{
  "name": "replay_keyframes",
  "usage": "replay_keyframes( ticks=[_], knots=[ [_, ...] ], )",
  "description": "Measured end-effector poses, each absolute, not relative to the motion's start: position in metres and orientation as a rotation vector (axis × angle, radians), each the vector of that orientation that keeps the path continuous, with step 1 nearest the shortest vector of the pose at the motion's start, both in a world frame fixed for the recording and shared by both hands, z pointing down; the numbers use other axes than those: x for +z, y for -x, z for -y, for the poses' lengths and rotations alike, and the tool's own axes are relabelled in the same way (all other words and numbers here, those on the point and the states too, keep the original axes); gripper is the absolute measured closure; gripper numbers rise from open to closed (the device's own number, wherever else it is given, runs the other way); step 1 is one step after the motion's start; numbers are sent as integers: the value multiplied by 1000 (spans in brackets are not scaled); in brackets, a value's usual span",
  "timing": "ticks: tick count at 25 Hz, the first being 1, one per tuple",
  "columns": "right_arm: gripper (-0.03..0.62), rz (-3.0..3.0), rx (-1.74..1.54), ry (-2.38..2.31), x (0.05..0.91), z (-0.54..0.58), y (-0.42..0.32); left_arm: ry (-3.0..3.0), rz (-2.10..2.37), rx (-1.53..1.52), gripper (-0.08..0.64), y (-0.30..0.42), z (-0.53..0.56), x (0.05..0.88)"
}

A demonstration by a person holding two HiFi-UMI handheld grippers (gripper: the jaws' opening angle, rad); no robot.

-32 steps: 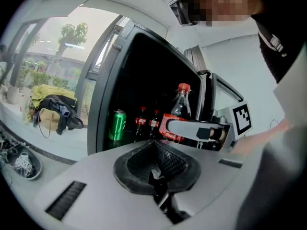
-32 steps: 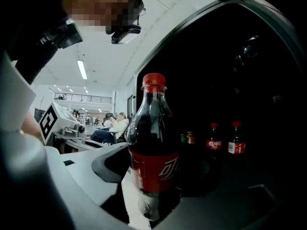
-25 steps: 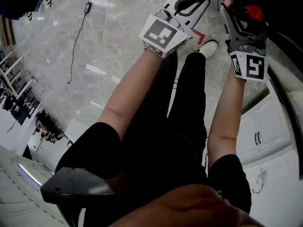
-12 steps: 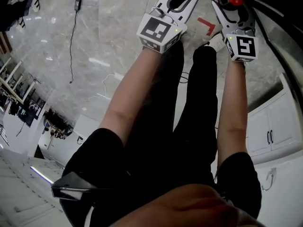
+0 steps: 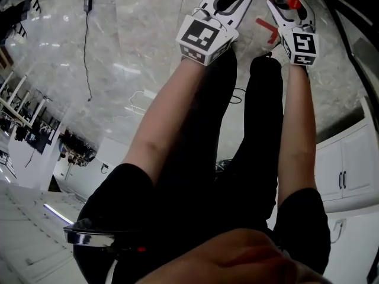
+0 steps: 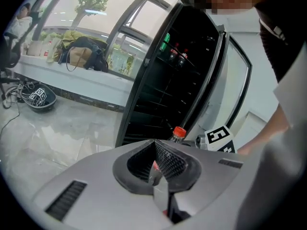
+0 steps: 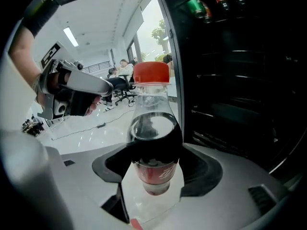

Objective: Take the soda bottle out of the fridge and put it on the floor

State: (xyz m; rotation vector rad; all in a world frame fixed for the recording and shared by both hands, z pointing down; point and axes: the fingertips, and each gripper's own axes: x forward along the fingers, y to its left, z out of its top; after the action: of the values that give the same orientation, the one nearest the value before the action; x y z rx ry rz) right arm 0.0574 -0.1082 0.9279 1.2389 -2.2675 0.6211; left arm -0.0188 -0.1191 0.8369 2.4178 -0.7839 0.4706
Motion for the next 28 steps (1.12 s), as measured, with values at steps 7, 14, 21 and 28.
replay_keyframes(
  ticks=[7, 14, 21, 28],
  knots=[
    [276, 2194, 639, -1193, 1007, 111, -62, -2417, 733, 500, 559, 12, 122, 882],
    [276, 2161, 611, -1167, 1058, 126, -60, -2414, 697, 513, 559, 18, 120, 908],
    [276, 2133, 574, -1055, 1097, 116, -50, -2392, 711, 539, 560, 33, 119, 928],
    [276, 2133, 553, -959, 1106, 102, -38, -2388, 725, 544, 560, 33, 122, 930]
  ],
)
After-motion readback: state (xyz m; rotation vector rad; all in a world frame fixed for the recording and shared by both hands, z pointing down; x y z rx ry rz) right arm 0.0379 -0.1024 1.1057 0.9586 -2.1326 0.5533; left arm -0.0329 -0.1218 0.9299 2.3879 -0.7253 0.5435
